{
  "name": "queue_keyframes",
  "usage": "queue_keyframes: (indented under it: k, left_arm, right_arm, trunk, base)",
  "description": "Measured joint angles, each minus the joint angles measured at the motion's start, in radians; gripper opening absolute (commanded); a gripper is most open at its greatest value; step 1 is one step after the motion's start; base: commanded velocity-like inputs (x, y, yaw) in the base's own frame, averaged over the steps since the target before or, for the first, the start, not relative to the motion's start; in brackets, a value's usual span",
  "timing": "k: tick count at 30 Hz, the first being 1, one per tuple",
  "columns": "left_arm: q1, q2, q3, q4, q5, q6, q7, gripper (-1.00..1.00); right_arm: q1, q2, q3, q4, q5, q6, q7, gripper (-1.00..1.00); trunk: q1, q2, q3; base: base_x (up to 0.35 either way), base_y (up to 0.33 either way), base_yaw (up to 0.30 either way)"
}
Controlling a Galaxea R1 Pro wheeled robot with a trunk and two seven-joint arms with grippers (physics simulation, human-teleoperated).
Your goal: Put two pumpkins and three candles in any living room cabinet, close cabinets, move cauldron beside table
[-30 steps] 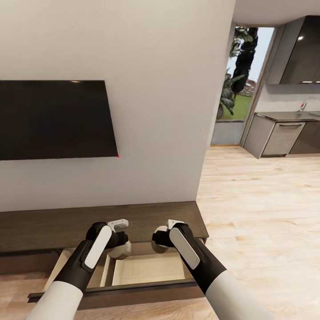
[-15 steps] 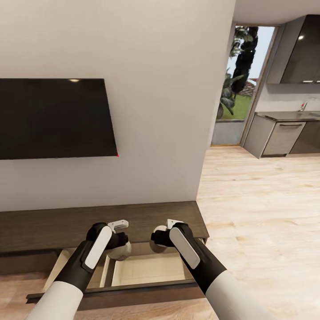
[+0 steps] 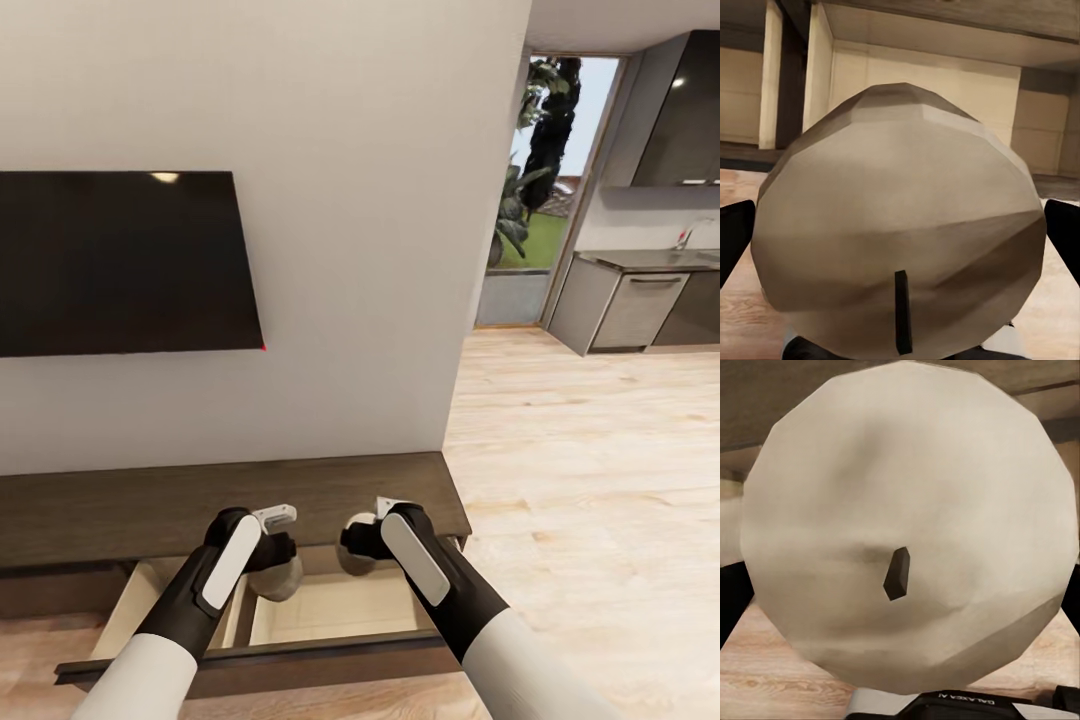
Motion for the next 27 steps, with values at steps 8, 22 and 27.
queue_keyframes:
  k: [8, 22, 27]
  left_arm:
    - [0.0, 0.001, -0.001, 0.014, -0.002, -0.037, -0.002, -1.0]
    - [0.0, 0.001, 0.0, 0.029, -0.002, -0.073, -0.003, -1.0]
    - [0.0, 0.001, 0.0, 0.029, -0.002, -0.074, -0.003, -1.0]
  right_arm:
    - [0.0, 0.0, 0.012, 0.006, -0.001, 0.004, -0.009, -1.0]
    - [0.0, 0.0, 0.014, 0.047, 0.002, 0.003, -0.009, -1.0]
    - [0.0, 0.0, 0.015, 0.048, 0.005, 0.003, -0.009, -1.0]
  trunk:
    - [0.031, -0.056, -0.025]
    - [0.084, -0.154, -0.069]
    - [0.104, -0.189, -0.085]
  base:
    - [0.0, 0.0, 0.0]
    - [0.0, 0.0, 0.0]
    - [0.0, 0.0, 0.0]
